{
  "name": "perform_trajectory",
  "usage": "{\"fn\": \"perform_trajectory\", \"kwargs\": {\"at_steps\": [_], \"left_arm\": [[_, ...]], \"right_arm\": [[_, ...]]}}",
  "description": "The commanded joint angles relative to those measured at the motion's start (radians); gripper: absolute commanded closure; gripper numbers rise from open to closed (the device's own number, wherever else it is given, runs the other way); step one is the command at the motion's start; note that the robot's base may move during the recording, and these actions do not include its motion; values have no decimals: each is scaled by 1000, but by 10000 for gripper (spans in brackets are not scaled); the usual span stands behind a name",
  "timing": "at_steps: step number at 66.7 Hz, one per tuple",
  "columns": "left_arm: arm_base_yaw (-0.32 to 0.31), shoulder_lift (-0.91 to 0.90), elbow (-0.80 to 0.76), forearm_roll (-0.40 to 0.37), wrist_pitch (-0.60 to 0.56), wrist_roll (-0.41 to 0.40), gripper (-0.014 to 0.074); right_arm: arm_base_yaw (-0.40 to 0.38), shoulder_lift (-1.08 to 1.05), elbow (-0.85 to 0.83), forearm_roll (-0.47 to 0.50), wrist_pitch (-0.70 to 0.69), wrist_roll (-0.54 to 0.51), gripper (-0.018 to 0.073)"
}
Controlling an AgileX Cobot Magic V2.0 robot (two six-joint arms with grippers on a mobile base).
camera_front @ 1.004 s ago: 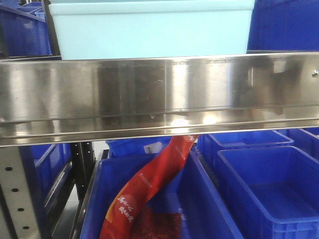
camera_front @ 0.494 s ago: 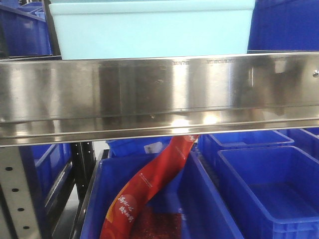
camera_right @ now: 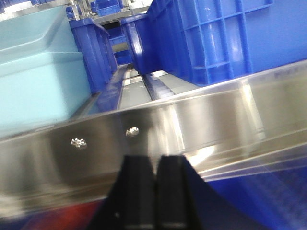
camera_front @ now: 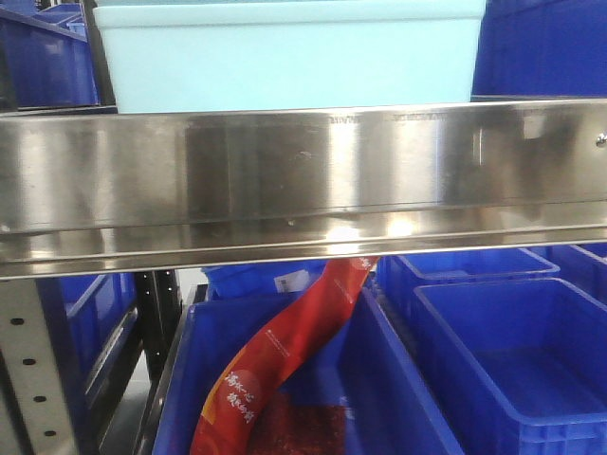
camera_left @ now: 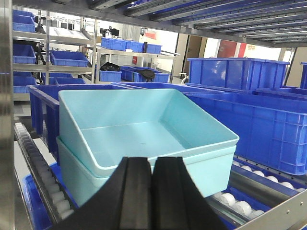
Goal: Move two blue bins to right shelf middle
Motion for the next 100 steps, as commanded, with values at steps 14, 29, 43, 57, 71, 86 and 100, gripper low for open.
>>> {"fn": "perform_trajectory", "kwargs": {"at_steps": [14,29,43,57,71,86,100], "left_arm": [[-7,-4,2,2,-17,-2,707],[-7,-4,5,-3,-19,-2,707],[-2,-62,51,-29,-16,1,707],[197,-292,299,-213,-16,382,707],[405,-474,474,-297,-18,428,707],[488,-476,574,-297,-28,426,707],[482,-476,615,-284,-99,426,707]], "right_arm": [[-3,-5,-1,-8,-75,-220,724],[-3,-5,-1,-8,-75,-220,724],[-3,-5,-1,-8,-75,-220,724],[-3,-5,-1,-8,-75,-220,724],[-3,-5,-1,-8,-75,-220,724],[-3,-5,-1,-8,-75,-220,724],[-3,-5,-1,-8,-75,-220,724]]}}
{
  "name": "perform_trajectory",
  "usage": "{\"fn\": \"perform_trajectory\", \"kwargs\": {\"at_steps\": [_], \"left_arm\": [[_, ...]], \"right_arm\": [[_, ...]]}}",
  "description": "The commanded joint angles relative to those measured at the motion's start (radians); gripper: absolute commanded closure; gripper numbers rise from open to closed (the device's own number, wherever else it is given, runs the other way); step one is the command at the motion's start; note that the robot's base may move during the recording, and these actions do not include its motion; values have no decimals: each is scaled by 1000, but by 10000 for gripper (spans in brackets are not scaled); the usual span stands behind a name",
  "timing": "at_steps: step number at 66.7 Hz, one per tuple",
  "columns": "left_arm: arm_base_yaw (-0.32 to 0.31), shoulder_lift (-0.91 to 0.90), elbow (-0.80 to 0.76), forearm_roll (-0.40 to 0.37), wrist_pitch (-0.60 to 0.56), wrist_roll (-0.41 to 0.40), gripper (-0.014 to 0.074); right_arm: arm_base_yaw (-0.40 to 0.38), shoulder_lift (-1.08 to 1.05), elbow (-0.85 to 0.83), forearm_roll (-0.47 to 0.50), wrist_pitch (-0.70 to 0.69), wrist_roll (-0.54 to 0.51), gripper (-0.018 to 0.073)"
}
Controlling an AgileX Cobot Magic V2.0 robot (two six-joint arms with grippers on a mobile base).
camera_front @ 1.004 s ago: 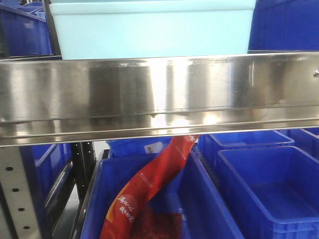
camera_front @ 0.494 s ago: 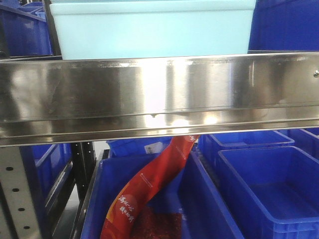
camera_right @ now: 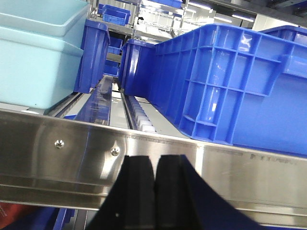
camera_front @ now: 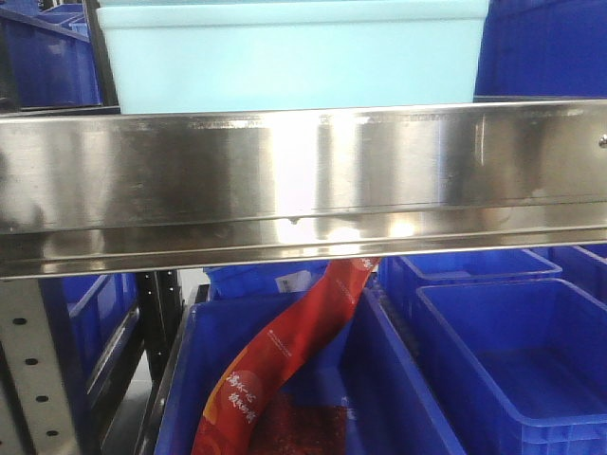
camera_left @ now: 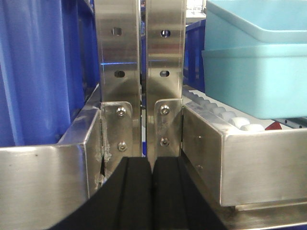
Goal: Move two blue bins to right shelf middle
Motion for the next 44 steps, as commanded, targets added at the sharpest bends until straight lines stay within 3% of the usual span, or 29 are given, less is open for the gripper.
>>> {"fn": "perform_trajectory", "kwargs": {"at_steps": [1,44], "left_arm": [[1,-5,3,3,-34,4,707],[1,-5,3,3,-34,4,707]], "right_arm": [[-3,-3,-1,-6,-23,-5,724],[-3,-3,-1,-6,-23,-5,724]]}}
